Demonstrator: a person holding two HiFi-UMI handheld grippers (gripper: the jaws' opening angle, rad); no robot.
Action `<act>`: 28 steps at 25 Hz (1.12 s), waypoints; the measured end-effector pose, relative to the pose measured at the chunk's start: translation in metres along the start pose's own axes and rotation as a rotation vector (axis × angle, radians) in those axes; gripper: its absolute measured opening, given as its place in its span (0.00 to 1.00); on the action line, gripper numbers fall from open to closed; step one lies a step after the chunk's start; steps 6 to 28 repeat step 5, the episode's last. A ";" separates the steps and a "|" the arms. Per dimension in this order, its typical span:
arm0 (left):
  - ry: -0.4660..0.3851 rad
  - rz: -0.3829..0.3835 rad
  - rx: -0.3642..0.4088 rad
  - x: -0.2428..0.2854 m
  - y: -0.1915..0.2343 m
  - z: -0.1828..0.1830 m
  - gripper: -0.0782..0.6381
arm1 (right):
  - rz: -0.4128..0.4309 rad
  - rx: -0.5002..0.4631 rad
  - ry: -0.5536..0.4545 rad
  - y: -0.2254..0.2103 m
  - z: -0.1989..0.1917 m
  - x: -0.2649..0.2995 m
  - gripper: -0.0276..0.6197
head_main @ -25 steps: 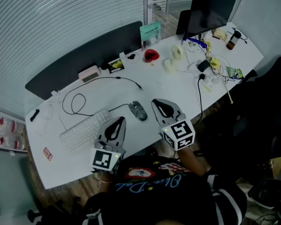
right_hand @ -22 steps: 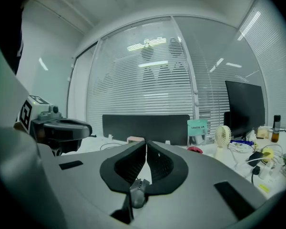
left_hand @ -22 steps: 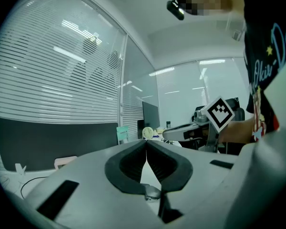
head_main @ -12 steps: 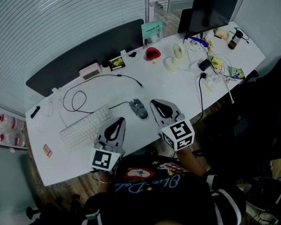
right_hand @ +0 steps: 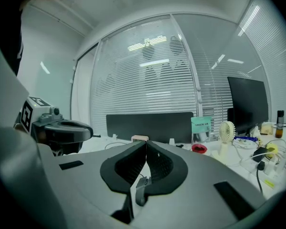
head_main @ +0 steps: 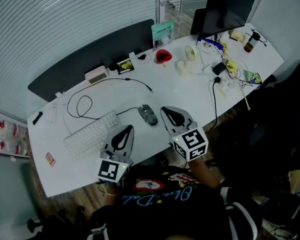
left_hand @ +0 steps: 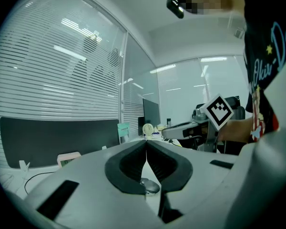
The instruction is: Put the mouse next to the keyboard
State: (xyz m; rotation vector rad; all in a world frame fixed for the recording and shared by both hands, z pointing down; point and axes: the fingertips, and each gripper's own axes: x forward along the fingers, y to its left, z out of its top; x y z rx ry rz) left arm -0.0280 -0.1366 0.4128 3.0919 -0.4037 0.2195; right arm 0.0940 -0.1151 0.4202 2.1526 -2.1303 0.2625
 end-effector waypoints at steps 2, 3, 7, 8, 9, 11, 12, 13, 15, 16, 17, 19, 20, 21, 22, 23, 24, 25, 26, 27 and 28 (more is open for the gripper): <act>-0.002 0.001 0.001 0.000 0.000 0.000 0.11 | 0.004 0.004 0.000 0.000 0.000 -0.001 0.04; -0.004 0.002 0.001 0.000 0.000 0.000 0.11 | 0.005 0.005 -0.001 0.000 0.000 -0.002 0.04; -0.005 0.004 0.002 0.000 0.000 0.001 0.11 | 0.007 0.006 -0.002 0.000 0.001 -0.003 0.04; -0.005 0.004 0.002 0.000 0.000 0.001 0.11 | 0.007 0.006 -0.002 0.000 0.001 -0.003 0.04; -0.005 0.004 0.002 0.000 0.000 0.001 0.11 | 0.007 0.006 -0.002 0.000 0.001 -0.003 0.04; -0.005 0.004 0.002 0.000 0.000 0.001 0.11 | 0.007 0.006 -0.002 0.000 0.001 -0.003 0.04; -0.005 0.004 0.002 0.000 0.000 0.001 0.11 | 0.007 0.006 -0.002 0.000 0.001 -0.003 0.04; -0.005 0.004 0.002 0.000 0.000 0.001 0.11 | 0.007 0.006 -0.002 0.000 0.001 -0.003 0.04; -0.005 0.004 0.002 0.000 0.000 0.001 0.11 | 0.007 0.006 -0.002 0.000 0.001 -0.003 0.04; -0.005 0.004 0.002 0.000 0.000 0.001 0.11 | 0.007 0.006 -0.002 0.000 0.001 -0.003 0.04; -0.005 0.004 0.002 0.000 0.000 0.001 0.11 | 0.007 0.006 -0.002 0.000 0.001 -0.003 0.04; -0.005 0.004 0.002 0.000 0.000 0.001 0.11 | 0.007 0.006 -0.002 0.000 0.001 -0.003 0.04; -0.005 0.004 0.002 0.000 0.000 0.001 0.11 | 0.007 0.006 -0.002 0.000 0.001 -0.003 0.04; -0.005 0.004 0.002 0.000 0.000 0.001 0.11 | 0.007 0.006 -0.002 0.000 0.001 -0.003 0.04; -0.005 0.004 0.002 0.000 0.000 0.001 0.11 | 0.007 0.006 -0.002 0.000 0.001 -0.003 0.04; -0.005 0.004 0.002 0.000 0.000 0.001 0.11 | 0.007 0.006 -0.002 0.000 0.001 -0.003 0.04; -0.005 0.004 0.002 0.000 0.000 0.001 0.11 | 0.007 0.006 -0.002 0.000 0.001 -0.003 0.04; -0.005 0.004 0.002 0.000 0.000 0.001 0.11 | 0.007 0.006 -0.002 0.000 0.001 -0.003 0.04; -0.005 0.004 0.002 0.000 0.000 0.001 0.11 | 0.007 0.006 -0.002 0.000 0.001 -0.003 0.04; -0.005 0.004 0.002 0.000 0.000 0.001 0.11 | 0.007 0.006 -0.002 0.000 0.001 -0.003 0.04; -0.005 0.004 0.002 0.000 0.000 0.001 0.11 | 0.007 0.006 -0.002 0.000 0.001 -0.003 0.04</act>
